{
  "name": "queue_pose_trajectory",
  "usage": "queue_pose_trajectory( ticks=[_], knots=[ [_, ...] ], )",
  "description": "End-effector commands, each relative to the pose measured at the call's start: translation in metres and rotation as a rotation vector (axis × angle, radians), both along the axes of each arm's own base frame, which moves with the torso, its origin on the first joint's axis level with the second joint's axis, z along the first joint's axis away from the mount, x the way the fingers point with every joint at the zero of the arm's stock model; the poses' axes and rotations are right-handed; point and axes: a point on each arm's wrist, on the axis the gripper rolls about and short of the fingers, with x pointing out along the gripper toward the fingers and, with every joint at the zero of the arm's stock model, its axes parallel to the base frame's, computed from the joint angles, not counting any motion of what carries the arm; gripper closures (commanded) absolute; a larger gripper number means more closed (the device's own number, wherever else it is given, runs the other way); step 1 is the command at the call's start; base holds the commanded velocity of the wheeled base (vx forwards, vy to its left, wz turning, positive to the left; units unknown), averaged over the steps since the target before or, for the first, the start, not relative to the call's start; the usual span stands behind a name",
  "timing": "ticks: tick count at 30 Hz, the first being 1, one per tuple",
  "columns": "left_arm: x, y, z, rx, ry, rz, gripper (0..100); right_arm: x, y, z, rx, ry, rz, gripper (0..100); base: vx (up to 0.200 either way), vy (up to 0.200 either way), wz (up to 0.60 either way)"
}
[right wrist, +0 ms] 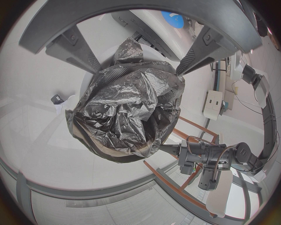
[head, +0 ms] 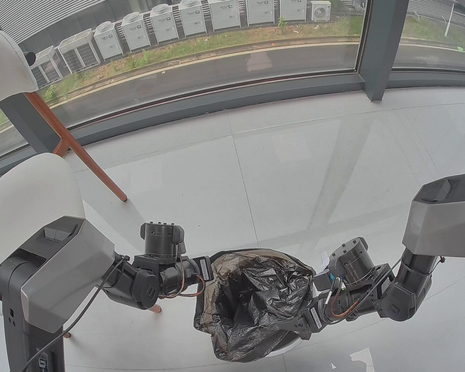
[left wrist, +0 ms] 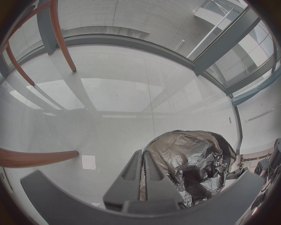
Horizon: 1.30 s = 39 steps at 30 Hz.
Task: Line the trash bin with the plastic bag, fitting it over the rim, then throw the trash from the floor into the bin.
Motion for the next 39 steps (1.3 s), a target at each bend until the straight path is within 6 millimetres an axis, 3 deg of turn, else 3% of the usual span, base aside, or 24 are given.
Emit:
queue_pose_trajectory(
  ticks=[1,15,16,30,39],
  knots=[
    [0.000,0.000,0.000,-0.001,0.000,0.000,100,0.002,0.000,-0.004,-0.001,0.002,-0.001,0,0.000,0.000,0.00],
    [0.000,0.000,0.000,-0.001,0.000,0.000,100,0.008,0.005,-0.005,0.009,-0.011,0.000,0,0.000,0.000,0.00],
    [0.000,0.000,0.000,-0.001,0.000,0.000,100,0.008,0.005,-0.005,0.008,-0.012,-0.001,100,0.000,0.000,0.00],
    [0.000,-0.001,0.000,-0.001,0.000,-0.001,100,0.008,0.003,-0.004,0.008,-0.012,-0.006,100,0.000,0.000,0.00],
    [0.000,-0.001,0.000,0.000,-0.002,0.000,100,0.004,0.001,0.018,0.047,-0.034,0.011,100,0.000,0.000,0.00]
  ],
)
